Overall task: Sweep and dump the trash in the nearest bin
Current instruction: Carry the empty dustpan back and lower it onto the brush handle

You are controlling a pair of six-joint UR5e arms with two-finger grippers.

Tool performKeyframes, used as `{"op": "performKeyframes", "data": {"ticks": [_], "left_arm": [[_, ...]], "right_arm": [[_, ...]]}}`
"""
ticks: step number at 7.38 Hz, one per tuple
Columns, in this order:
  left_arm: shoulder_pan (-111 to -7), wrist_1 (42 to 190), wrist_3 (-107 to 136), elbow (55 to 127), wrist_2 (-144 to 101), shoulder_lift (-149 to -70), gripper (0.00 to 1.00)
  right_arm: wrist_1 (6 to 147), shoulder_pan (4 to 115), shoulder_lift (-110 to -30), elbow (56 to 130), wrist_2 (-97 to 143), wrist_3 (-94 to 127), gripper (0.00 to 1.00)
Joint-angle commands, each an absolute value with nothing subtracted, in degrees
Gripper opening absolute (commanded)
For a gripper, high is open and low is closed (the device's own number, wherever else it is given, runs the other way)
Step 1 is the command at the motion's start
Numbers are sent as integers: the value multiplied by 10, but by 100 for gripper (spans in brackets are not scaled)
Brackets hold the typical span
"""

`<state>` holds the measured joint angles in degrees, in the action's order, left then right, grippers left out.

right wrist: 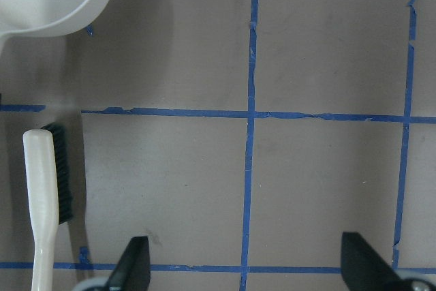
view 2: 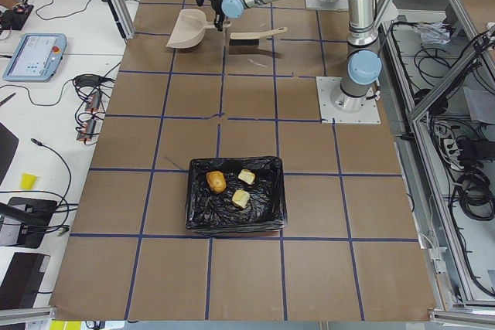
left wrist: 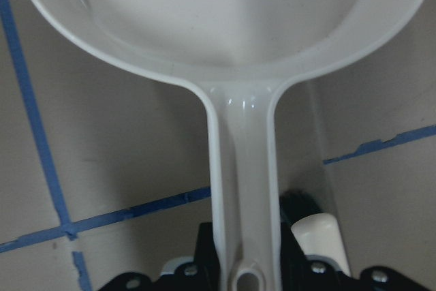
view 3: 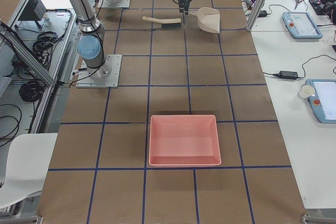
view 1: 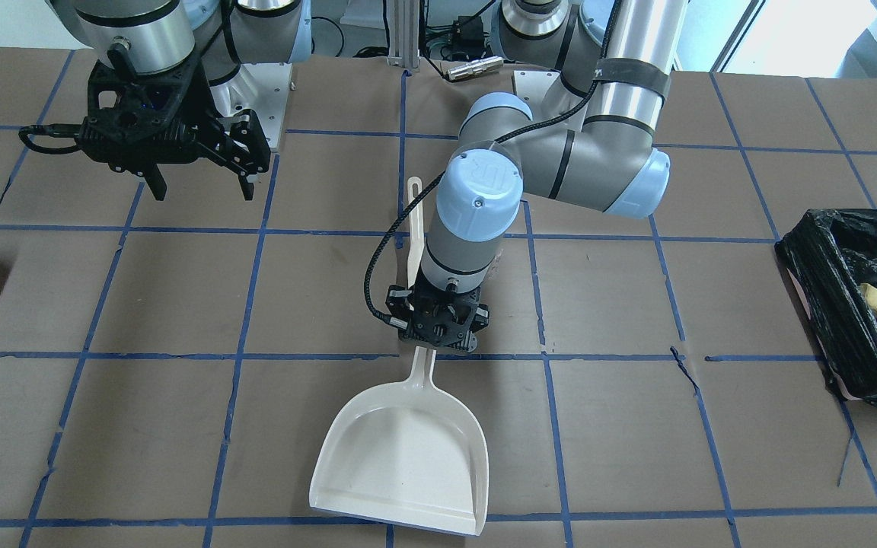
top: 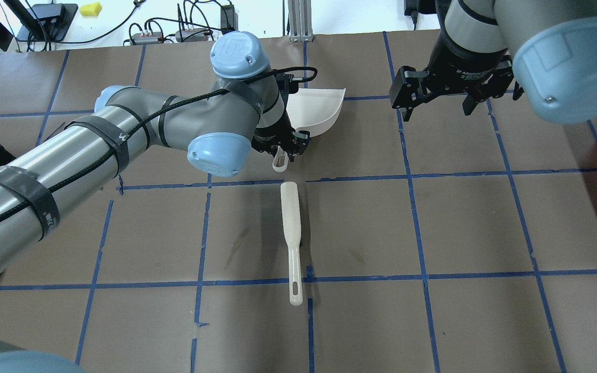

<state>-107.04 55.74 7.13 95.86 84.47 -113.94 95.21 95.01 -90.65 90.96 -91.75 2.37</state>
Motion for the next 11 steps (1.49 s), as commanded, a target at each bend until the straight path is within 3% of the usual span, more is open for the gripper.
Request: {"op": "performKeyframes", "data": {"ticks": [1,2,3,4,5,7,11], "left_arm": [[-1082,550,83,971,847,-1143,4],[-1082,550,83,972,847,-1143,7],[-1082,550,83,973,847,-1143,34],[-1081,550,89,970,846,-1143,87],[-1081,551,118,961,846,-1137,100],[-1068,565,123,953,872,-1107,100],[-977,821,107,926,875,-968,100]], "right_arm": [[952,950,-906,911,-918,24,100],[946,950,-907,909,-918,25,100],[947,950,-906,909,-918,25,100],[954,951,-904,909,-918,25,100],[953,951,-904,910,-918,25,100],[953,951,-904,910,-918,25,100],[953,951,-904,911,-918,25,100]]}}
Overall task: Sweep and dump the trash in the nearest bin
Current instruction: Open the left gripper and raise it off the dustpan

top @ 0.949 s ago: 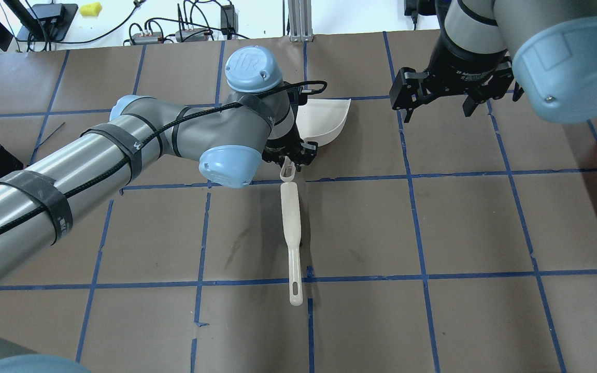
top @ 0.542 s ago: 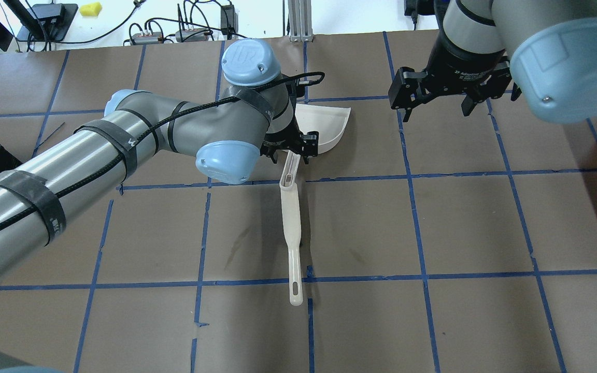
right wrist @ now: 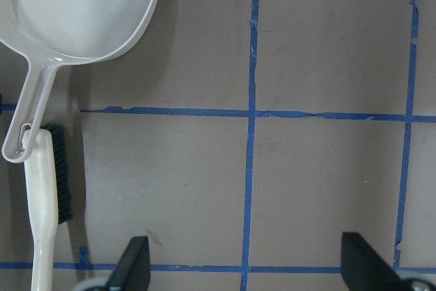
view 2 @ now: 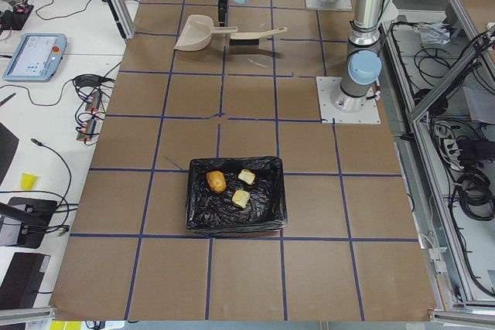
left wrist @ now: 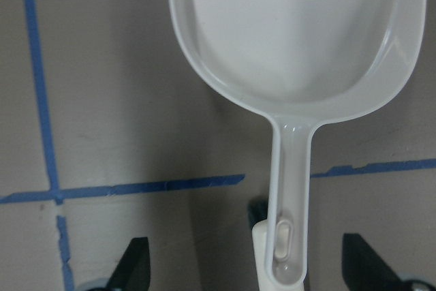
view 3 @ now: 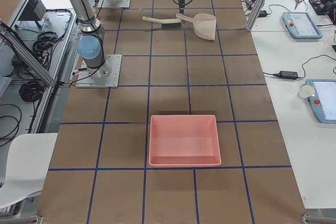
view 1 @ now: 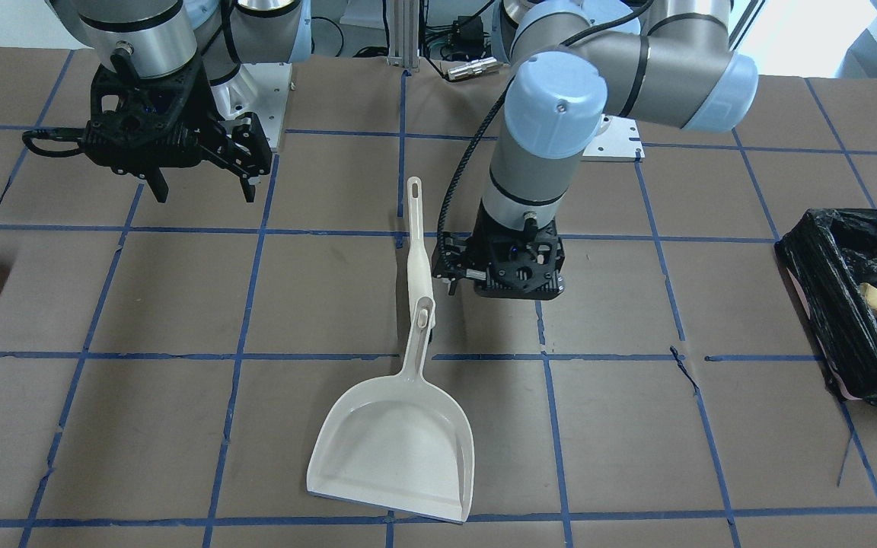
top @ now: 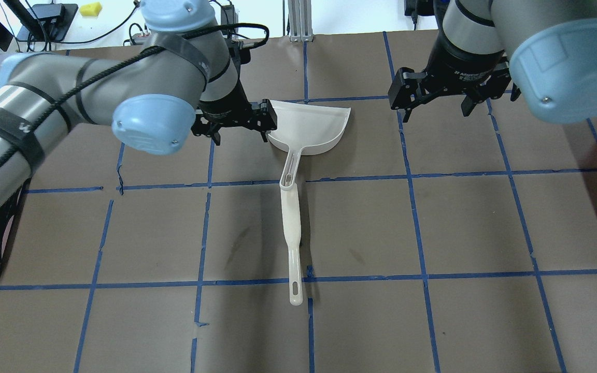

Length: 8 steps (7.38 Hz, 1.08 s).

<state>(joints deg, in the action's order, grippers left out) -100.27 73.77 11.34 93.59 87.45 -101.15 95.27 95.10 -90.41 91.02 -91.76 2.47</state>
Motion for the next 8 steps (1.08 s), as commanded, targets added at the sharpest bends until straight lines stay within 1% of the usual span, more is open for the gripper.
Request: {"op": "performKeyframes", "data": {"ticks": [1,4,5,8], "left_arm": [[-956,881,60,896,875,-954,100],[-911,1031,-39,800,919,-948,100],[-907,1046,-41,790,920,-941,100],[-909,1025,-37,805,919,-945,100]], "right_arm": [[953,951,-904,912,-918,25,100],[953,951,-904,912,-918,25,100],[953,951,-904,911,-918,25,100],[954,951,-902,911,-918,25,100]]}}
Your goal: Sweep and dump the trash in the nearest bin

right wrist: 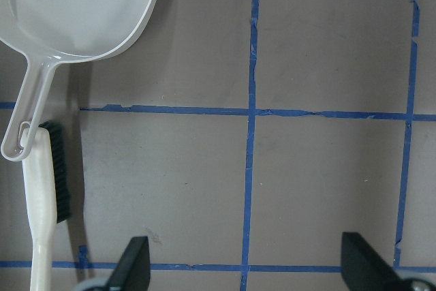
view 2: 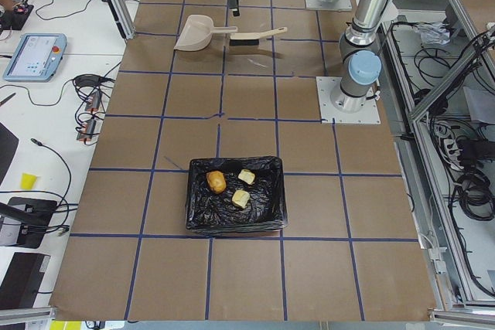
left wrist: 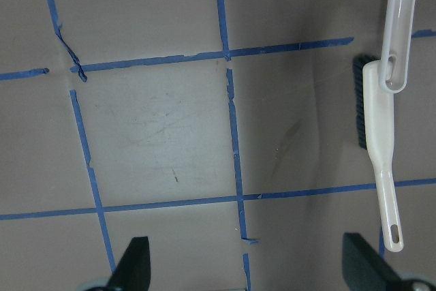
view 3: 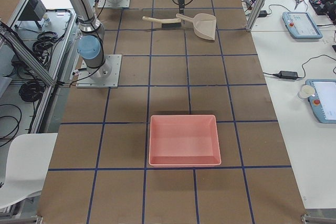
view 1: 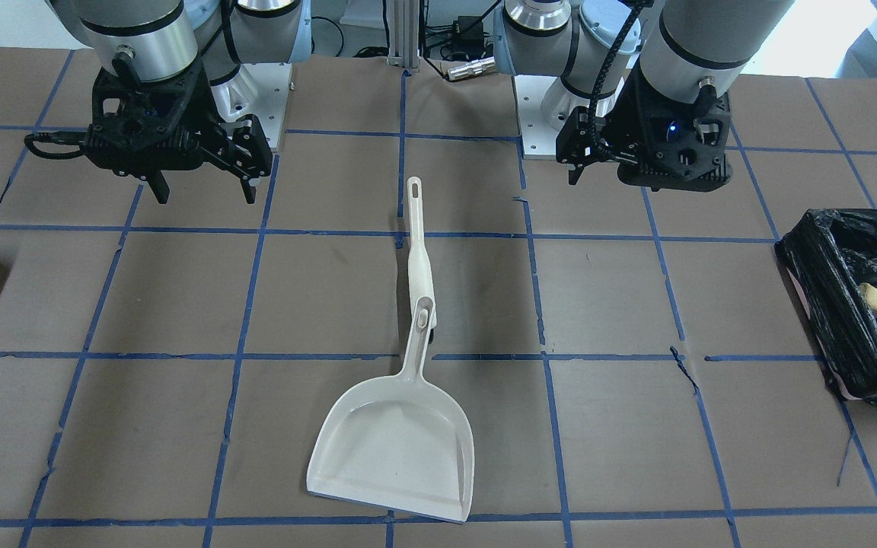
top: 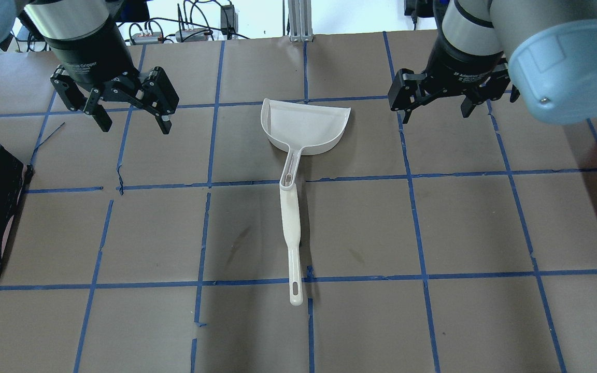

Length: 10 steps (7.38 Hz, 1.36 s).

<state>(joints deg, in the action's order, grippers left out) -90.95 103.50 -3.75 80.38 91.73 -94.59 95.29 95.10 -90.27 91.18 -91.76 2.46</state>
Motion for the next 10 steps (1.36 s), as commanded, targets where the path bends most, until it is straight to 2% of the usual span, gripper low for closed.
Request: {"op": "performKeyframes", "data": {"ticks": [1,10], "left_arm": [[-910,1024,-35,806,919,-941,100],[-911,1020,7,803,920,-943,100]], "right_arm": [[953,951,-902,911,-918,25,100],[954,951,-901,911,-918,25,100]]}}
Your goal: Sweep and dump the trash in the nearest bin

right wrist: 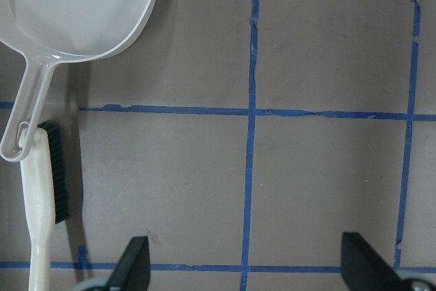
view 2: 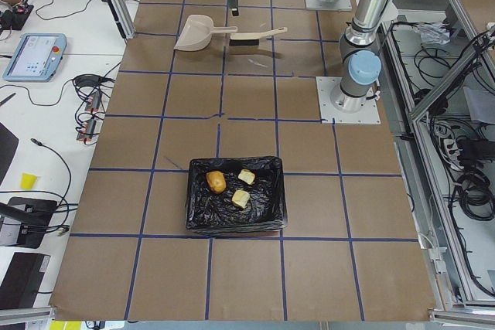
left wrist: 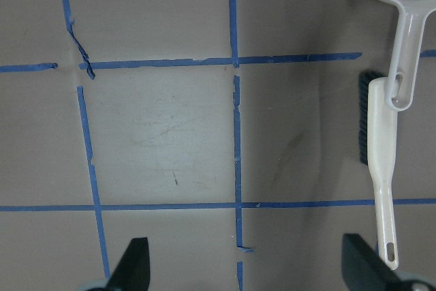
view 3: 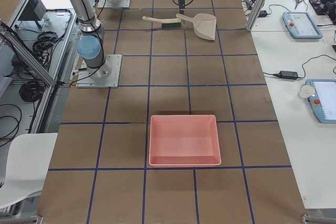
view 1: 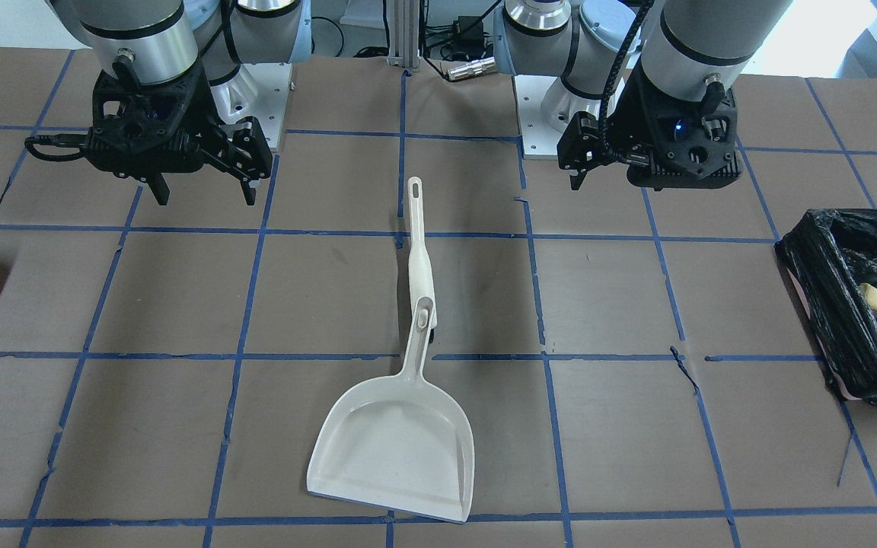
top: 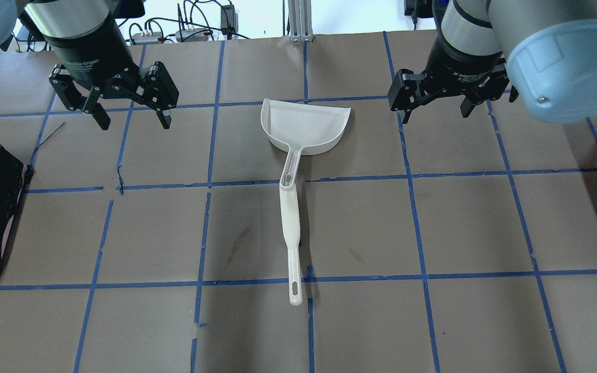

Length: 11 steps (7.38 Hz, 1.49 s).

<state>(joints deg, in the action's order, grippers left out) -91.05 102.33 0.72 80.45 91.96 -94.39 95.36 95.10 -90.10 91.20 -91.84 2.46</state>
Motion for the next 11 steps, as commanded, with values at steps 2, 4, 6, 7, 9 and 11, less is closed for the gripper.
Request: {"op": "performKeyframes", "data": {"ticks": [2,4,6,7,9,11], "left_arm": [[-909,1013,2,805,919,-944,100],[-910,998,1,808,920,-945,100],[-909,998,1,808,920,-946,100],[-909,998,1,809,920,-945,100],[-909,998,1,809,920,-946,100],[-905,998,1,809,920,-947,100]], "right_arm": [[954,952,-901,910,-918,25,100],[954,952,-903,915,-918,24,100],[954,953,-903,914,-918,25,100],[954,954,-904,915,-918,25,100],[954,954,-904,916,-918,25,100],[954,957,-901,915,-918,25,100]]}}
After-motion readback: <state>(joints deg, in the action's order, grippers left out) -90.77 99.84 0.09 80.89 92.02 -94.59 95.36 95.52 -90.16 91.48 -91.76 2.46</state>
